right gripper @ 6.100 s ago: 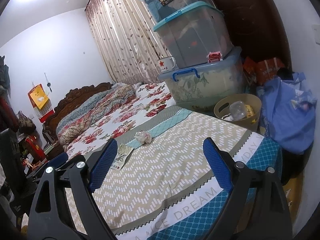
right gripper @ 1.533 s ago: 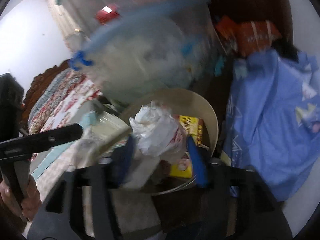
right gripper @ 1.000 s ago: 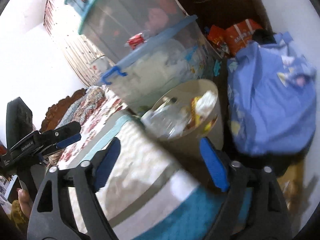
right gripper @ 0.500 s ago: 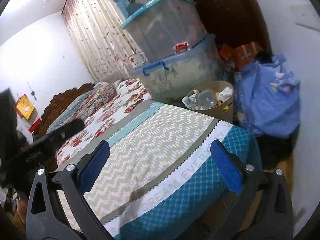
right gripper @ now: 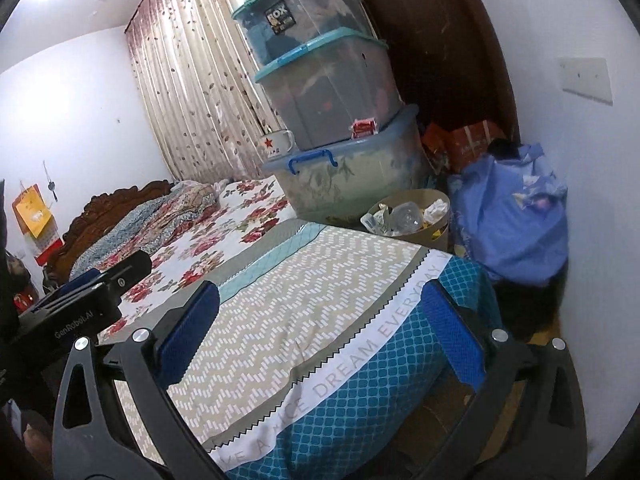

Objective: Collect trash

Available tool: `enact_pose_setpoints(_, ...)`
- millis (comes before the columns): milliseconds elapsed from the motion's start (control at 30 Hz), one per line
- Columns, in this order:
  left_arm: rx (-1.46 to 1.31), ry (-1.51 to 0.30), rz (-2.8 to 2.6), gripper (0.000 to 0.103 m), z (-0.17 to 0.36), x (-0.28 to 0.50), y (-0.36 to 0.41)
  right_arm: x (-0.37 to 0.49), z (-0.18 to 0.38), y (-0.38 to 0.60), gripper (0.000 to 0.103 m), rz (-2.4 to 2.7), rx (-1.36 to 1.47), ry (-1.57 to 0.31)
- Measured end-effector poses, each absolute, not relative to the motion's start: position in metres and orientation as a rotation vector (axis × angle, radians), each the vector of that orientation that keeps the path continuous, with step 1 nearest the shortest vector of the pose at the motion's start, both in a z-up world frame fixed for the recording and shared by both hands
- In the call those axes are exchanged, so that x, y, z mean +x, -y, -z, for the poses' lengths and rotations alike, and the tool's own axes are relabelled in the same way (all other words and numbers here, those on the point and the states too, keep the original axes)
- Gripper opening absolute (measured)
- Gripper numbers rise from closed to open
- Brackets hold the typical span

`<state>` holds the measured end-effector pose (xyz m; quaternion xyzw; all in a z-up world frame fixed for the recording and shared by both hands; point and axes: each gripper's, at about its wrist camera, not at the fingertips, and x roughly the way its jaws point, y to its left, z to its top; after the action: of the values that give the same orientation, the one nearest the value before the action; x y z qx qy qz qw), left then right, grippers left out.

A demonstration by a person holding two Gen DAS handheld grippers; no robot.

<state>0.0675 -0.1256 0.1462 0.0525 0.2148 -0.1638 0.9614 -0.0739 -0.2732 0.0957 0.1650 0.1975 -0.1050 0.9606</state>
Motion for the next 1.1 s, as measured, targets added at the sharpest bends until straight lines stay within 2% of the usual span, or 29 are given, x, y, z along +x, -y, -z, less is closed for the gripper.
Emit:
enact_pose_setpoints(367, 0.133, -0.385, 0.341, 0.094, -0.162, 0.043, 0.125, -0.093, -0.116, 0.258, 0.1, 0.203, 0.287, -0.32)
enact_pose_setpoints(1100, 0.208, -0.322, 0.204, 0.094, -0.169, 0.032, 0.13, -0.101, -0.118, 0.274, 0.1, 0.202, 0.344, -0.298)
